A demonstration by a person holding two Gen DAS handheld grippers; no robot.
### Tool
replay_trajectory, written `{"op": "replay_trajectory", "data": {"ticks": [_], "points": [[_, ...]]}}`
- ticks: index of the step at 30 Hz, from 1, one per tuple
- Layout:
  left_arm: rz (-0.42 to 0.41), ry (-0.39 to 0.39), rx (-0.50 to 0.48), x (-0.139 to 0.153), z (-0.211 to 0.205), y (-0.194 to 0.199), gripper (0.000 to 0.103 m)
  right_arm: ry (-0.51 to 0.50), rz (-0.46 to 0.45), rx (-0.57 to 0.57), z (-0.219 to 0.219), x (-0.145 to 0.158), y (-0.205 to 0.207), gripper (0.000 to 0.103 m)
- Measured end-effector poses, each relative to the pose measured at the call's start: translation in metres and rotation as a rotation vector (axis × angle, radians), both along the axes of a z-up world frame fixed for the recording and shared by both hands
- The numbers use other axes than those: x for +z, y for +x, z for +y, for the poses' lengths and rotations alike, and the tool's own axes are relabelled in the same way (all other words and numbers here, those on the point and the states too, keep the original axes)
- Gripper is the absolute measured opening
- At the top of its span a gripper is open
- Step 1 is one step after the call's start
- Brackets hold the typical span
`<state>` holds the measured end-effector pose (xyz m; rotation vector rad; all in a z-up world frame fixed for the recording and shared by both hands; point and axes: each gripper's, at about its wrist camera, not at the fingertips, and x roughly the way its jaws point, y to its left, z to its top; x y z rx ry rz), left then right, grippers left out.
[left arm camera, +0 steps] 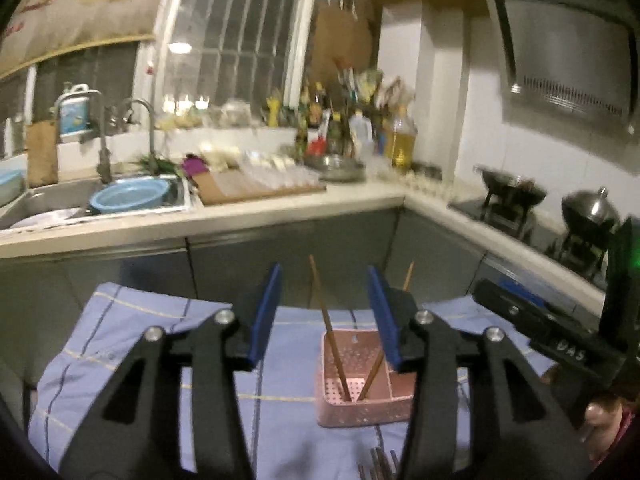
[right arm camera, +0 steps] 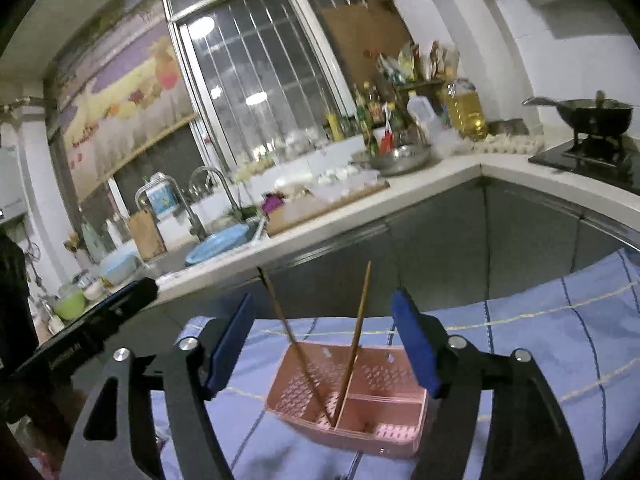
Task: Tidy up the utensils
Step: 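Open the left tool to release the chopstick and return to the row, then grasp another brown chopstick from the row with the left tool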
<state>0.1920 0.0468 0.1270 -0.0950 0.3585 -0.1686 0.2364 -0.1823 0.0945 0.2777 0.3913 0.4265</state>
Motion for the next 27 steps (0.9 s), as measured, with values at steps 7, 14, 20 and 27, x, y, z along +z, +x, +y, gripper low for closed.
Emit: {"op": "replay_trajectory", "data": {"ticks": [7, 14, 20, 27], "points": [[0.200, 0.020, -0.094, -0.080, 0.005, -0.066, 0.043, -0.015, 0.210, 0.082, -0.013, -0.071, -0.073, 0.091], [0.523, 0.070, -0.229, -0.201, -0.036, -0.100, 0.039, -0.244, 0.463, 0.065, 0.010, -0.185, -0.133, 0.031], [0.590, 0.158, -0.211, -0.237, -0.057, -0.114, 0.038, -0.301, 0.472, 0.100, 0.030, -0.206, -0.156, 0.029], [0.534, 0.267, -0.175, -0.237, -0.074, -0.119, 0.036, -0.396, 0.423, 0.085, 0.046, -0.206, -0.163, 0.029]]}}
